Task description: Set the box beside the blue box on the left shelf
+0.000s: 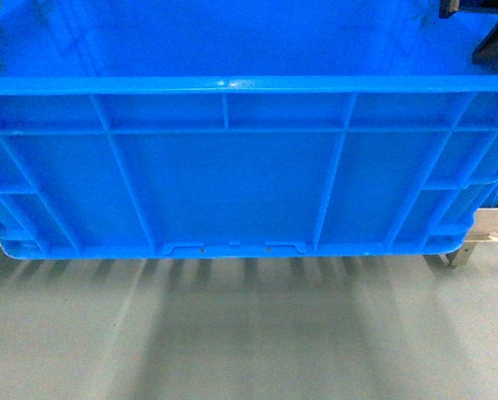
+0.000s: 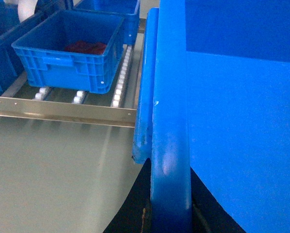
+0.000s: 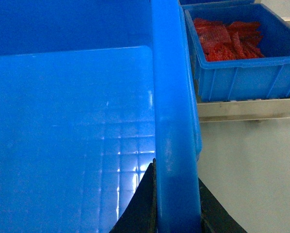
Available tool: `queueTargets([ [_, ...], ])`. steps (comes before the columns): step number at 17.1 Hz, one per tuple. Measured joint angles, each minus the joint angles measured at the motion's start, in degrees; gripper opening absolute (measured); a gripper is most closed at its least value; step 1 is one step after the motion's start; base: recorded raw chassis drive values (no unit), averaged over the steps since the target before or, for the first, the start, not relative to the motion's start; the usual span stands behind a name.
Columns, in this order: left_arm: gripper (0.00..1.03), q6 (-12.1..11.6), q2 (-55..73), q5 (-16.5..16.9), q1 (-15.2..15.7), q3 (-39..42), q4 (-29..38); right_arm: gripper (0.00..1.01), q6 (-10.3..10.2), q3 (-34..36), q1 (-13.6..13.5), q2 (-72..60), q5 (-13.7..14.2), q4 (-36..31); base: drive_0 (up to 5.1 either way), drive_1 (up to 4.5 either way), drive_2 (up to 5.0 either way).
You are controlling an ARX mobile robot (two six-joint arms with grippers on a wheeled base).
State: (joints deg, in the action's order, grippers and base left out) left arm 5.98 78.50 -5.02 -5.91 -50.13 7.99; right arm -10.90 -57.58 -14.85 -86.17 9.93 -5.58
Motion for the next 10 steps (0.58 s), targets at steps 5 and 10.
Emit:
queueTargets([
  [5, 0.08, 0.0, 0.0, 0.0, 0.0, 0.0, 0.0, 0.09, 0.0, 0.0, 0.0, 0.0, 0.0, 0.0, 0.0, 0.00, 0.0],
  [10, 0.08, 0.0, 0.0, 0.1, 0.0, 0.0, 0.0, 0.09, 0.0, 0.0, 0.0, 0.0, 0.0, 0.0, 0.0, 0.00, 0.0],
])
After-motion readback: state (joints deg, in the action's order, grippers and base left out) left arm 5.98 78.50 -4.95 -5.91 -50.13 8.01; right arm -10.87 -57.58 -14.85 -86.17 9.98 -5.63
